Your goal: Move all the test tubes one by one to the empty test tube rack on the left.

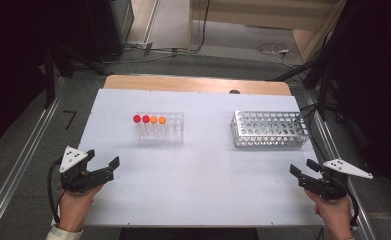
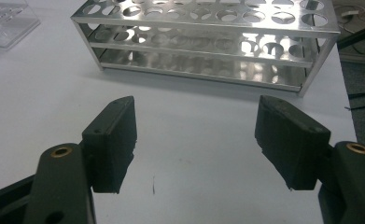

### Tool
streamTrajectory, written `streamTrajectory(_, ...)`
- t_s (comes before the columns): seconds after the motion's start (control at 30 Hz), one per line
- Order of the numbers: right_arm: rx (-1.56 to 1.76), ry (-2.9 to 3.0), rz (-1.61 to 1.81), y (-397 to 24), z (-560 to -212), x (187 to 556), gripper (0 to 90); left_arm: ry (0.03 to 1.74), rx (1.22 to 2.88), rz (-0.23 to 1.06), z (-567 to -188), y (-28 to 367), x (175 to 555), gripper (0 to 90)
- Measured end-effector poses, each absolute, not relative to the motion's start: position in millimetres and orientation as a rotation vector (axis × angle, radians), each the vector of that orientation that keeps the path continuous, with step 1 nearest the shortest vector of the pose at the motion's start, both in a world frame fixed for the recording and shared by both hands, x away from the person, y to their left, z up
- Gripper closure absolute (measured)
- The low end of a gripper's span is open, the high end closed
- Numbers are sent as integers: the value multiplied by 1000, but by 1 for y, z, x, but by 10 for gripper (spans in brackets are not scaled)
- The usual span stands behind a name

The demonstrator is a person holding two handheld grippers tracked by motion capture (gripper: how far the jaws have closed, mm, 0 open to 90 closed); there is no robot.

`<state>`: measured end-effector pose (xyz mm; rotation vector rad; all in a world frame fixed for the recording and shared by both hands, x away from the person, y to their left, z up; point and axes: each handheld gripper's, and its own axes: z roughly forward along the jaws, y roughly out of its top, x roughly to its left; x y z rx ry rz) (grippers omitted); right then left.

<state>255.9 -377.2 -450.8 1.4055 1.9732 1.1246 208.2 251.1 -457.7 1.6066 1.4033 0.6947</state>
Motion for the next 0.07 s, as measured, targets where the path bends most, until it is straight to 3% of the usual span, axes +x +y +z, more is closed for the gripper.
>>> streamTrajectory(0.07, 1407, 1972, 1120, -378, -452, 257, 247, 1422, 1616, 700, -463, 251, 210, 136)
